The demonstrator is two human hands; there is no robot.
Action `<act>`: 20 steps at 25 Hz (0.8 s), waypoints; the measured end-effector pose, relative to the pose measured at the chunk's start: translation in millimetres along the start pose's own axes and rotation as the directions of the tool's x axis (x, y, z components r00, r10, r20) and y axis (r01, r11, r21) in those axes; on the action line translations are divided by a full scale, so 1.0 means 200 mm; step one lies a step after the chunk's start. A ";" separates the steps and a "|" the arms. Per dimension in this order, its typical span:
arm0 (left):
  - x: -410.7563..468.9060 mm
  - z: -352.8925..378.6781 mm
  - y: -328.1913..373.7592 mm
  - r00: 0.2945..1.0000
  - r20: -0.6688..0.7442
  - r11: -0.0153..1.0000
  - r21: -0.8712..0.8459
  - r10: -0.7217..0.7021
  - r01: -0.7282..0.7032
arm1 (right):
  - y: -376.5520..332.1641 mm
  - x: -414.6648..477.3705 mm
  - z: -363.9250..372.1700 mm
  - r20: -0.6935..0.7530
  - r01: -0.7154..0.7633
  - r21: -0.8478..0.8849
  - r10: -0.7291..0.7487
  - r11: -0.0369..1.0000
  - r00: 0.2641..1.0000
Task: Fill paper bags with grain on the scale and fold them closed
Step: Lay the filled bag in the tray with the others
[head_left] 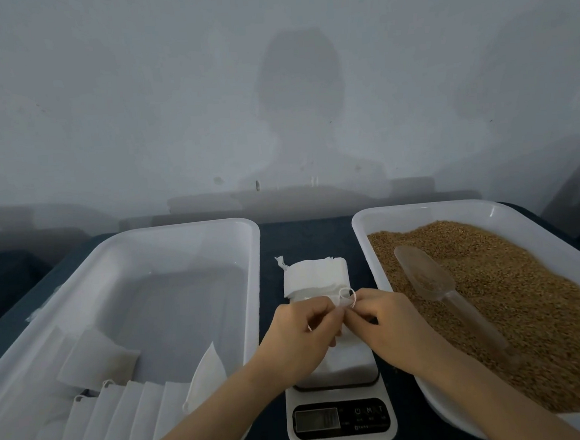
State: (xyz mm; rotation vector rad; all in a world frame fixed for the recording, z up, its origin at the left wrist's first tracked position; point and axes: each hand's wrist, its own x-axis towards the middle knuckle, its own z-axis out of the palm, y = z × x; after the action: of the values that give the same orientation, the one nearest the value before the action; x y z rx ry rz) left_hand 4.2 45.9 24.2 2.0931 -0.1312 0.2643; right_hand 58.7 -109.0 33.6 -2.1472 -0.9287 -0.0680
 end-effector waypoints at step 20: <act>0.00 -0.02 -0.03 0.989 0.038 0.969 0.195 0.145 -0.150 | 0.00 0.04 -0.08 0.170 -0.225 0.167 0.197 0.960 0.966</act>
State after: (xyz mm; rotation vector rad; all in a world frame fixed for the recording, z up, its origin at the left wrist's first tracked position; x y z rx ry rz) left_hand 4.8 51.9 21.0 2.2881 -0.2858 0.3547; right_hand 67.5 -114.6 47.6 -2.0851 -0.7517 0.2816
